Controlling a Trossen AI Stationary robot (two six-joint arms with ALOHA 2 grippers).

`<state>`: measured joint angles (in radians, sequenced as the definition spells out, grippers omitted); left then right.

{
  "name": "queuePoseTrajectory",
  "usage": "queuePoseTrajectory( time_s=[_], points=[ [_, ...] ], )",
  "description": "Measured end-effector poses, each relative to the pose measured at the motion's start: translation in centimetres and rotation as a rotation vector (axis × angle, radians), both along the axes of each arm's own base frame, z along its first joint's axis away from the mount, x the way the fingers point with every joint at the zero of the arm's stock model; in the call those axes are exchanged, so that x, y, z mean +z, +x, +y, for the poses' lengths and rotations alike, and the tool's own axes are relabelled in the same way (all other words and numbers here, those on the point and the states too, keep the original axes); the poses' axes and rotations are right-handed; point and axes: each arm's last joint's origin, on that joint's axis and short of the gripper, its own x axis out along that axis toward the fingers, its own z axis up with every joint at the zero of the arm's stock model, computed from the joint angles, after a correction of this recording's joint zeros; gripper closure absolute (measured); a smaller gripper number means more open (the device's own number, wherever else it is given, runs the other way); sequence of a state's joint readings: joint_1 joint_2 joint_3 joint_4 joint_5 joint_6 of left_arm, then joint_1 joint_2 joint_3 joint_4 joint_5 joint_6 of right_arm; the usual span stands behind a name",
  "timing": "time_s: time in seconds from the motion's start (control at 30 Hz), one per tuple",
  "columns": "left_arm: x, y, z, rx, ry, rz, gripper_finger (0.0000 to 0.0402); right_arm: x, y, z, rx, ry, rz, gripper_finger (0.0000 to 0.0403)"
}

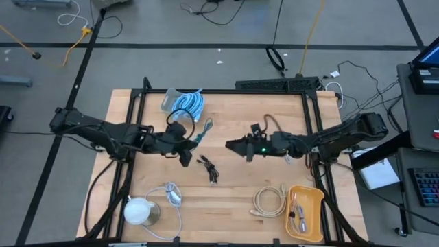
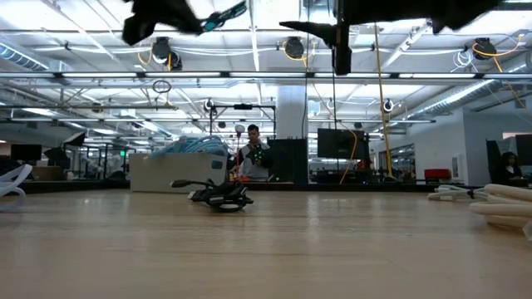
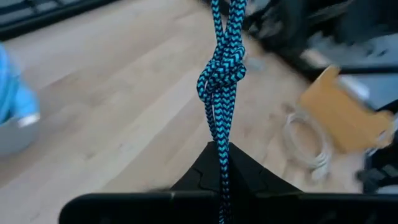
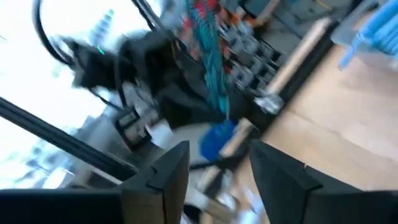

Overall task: Pick & Place USB Port
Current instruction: Put the dark blue charger cable into the yellow bin

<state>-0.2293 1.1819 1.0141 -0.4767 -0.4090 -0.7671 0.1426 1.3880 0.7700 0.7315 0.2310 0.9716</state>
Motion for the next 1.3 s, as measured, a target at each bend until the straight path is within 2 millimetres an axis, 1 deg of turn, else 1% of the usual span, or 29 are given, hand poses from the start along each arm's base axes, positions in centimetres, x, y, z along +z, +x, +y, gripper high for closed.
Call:
queuePoseTrajectory(
  time_s=[0.07, 0.13, 0.17, 0.3, 0.43, 0.57, 0.87, 1.03, 1.3],
  points=[
    [0.2, 0.5, 0.1, -0.006, -0.009, -0.032, 0.0397, -0.5, -0.6, -0.5, -0.018, 0.024, -0.074, 0.0231],
    [-0.1, 1.1, 0.0, -0.023, -0.015, -0.037, 0.0397, -0.3, -0.8, -0.9, -0.031, 0.025, -0.117, 0.0221],
    [-0.1, 1.6, -0.1, -0.039, -0.027, -0.068, 0.0397, -0.2, -0.8, -1.1, -0.036, 0.024, -0.125, 0.0215],
    [-0.2, 3.5, -0.5, -0.089, -0.063, -0.163, 0.0397, 0.5, -0.3, -1.2, -0.046, -0.028, -0.107, 0.0200],
    [-0.3, 4.6, -0.2, -0.087, -0.085, -0.214, 0.0397, 1.1, 0.1, -1.1, -0.050, -0.079, -0.081, 0.0191],
    [-0.2, 4.8, 0.0, -0.093, -0.092, -0.232, 0.0397, 1.9, 0.3, -1.1, -0.054, -0.111, -0.102, 0.0186],
    [0.2, 5.0, 0.1, -0.116, -0.104, -0.282, 0.0397, 1.5, 0.4, -1.1, -0.057, -0.116, -0.064, 0.0186],
    [0.1, 5.4, 0.0, -0.144, -0.119, -0.290, 0.0397, 1.6, 0.3, -1.2, -0.084, -0.135, -0.065, 0.0190],
    [-0.8, 6.6, -0.3, -0.182, -0.152, -0.296, 0.0397, 1.8, 0.3, -1.2, -0.082, -0.153, -0.088, 0.0192]
  ],
)
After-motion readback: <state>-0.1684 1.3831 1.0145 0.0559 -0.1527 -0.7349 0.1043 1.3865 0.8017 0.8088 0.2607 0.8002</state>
